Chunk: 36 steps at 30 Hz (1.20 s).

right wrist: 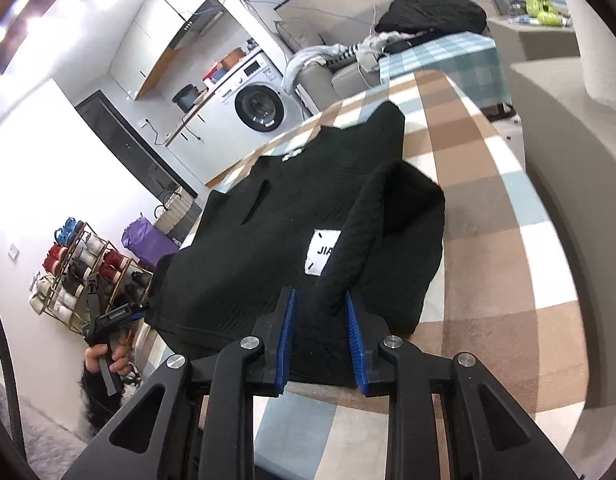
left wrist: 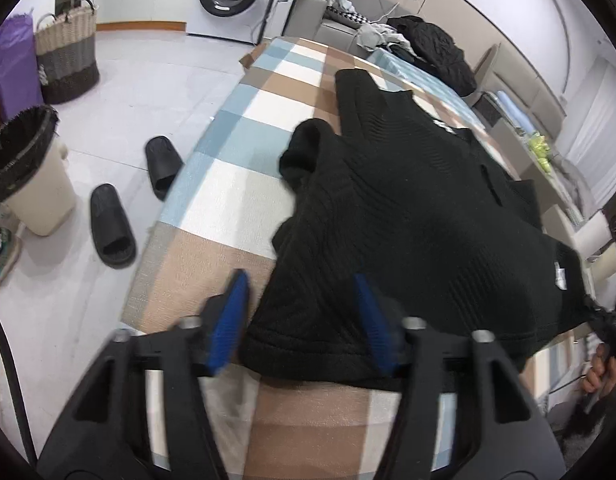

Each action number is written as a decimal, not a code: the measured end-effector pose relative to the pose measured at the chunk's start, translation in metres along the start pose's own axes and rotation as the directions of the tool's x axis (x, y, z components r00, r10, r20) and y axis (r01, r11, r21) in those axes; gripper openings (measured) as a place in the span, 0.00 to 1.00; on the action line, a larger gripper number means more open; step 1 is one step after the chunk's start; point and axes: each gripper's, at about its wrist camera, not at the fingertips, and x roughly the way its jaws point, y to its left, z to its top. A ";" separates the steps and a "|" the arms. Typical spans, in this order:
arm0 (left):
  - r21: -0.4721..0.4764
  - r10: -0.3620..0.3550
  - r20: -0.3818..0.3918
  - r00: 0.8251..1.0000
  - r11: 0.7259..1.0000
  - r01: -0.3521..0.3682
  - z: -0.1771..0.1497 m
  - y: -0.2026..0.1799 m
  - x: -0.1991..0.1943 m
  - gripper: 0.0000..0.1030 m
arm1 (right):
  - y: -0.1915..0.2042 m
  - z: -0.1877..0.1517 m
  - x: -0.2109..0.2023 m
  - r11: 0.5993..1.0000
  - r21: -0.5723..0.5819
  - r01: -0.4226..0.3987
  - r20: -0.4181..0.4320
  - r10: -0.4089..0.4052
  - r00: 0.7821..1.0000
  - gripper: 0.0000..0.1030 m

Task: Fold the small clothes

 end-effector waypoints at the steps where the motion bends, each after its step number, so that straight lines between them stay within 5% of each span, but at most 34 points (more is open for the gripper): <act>1: 0.000 -0.004 -0.001 1.000 1.000 0.004 0.000 0.000 -0.001 0.33 | -0.002 0.000 0.004 1.000 0.010 0.011 -0.009 -0.011 1.000 0.26; 2: 0.008 0.000 0.009 1.000 1.000 0.000 0.000 -0.002 -0.002 0.22 | -0.005 0.003 0.007 1.000 0.016 0.013 -0.015 -0.012 1.000 0.27; 5: 0.030 -0.007 0.033 0.999 1.000 0.006 0.000 -0.007 -0.009 0.08 | -0.013 0.005 0.011 0.999 0.039 0.031 -0.028 -0.030 0.999 0.27; 8: 0.031 -0.010 0.053 0.999 0.999 0.008 0.001 -0.008 -0.016 0.05 | -0.019 0.005 0.016 0.997 0.054 0.055 -0.038 -0.053 0.998 0.27; 14: 0.026 -0.035 0.123 0.992 0.999 0.032 0.008 -0.012 -0.038 0.04 | -0.017 0.007 0.011 0.998 0.041 0.057 0.019 -0.058 0.998 0.06; 24: 0.048 -0.058 0.235 0.970 0.998 0.048 0.054 -0.028 -0.060 0.03 | -0.013 0.047 -0.010 0.987 0.147 -0.071 0.182 0.043 0.982 0.05; 29: 0.075 -0.073 0.280 0.957 0.996 0.055 0.096 -0.042 -0.051 0.03 | -0.016 0.082 -0.001 0.974 0.212 -0.086 0.231 0.036 0.972 0.05; 36: 0.037 -0.051 0.269 0.962 0.998 0.043 0.150 -0.042 -0.009 0.03 | -0.040 0.130 0.031 0.947 0.319 -0.039 0.250 -0.045 0.967 0.05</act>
